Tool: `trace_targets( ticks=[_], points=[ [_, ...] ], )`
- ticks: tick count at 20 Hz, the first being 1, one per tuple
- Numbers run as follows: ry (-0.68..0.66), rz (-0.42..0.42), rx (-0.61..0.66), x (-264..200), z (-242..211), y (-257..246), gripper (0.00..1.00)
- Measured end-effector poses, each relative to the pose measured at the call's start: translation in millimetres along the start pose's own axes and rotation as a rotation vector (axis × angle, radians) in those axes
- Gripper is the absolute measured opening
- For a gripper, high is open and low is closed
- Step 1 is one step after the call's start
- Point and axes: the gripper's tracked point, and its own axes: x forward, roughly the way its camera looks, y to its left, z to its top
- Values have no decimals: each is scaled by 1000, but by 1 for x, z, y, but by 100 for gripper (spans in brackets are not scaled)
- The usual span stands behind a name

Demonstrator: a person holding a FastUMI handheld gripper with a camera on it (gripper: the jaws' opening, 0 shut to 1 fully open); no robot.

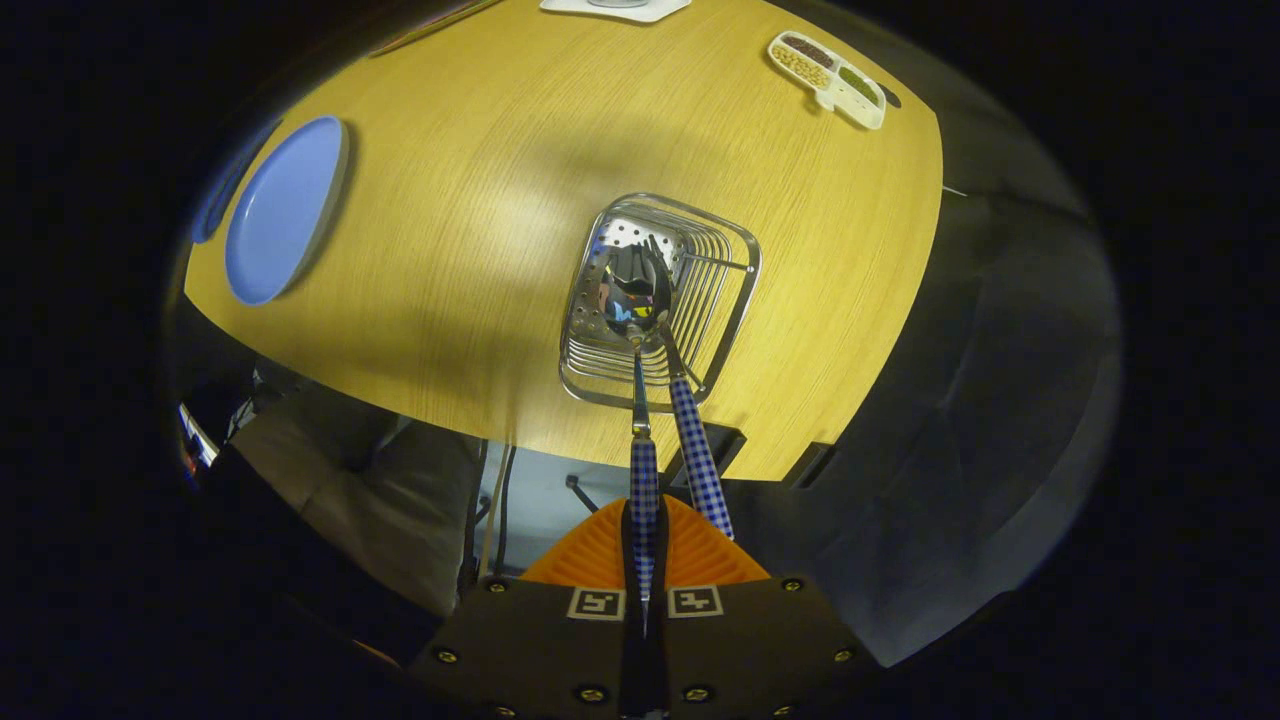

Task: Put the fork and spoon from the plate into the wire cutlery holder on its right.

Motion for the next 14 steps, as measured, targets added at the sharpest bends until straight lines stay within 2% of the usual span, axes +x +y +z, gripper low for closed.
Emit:
trace_targets(
  ticks=[5,8,11,12,13,14],
  points=[
    [10,-14,-28,4,13,-2,1],
    [-8,-21,-29,-1,19,-6,10],
    [-39,-25,-21,-6,21,-8,11],
    [-58,-30,-19,-9,22,-10,24],
    [-81,-24,-13,-12,24,-9,30],
    [-102,-10,-1,-18,25,-6,50]
  ],
)
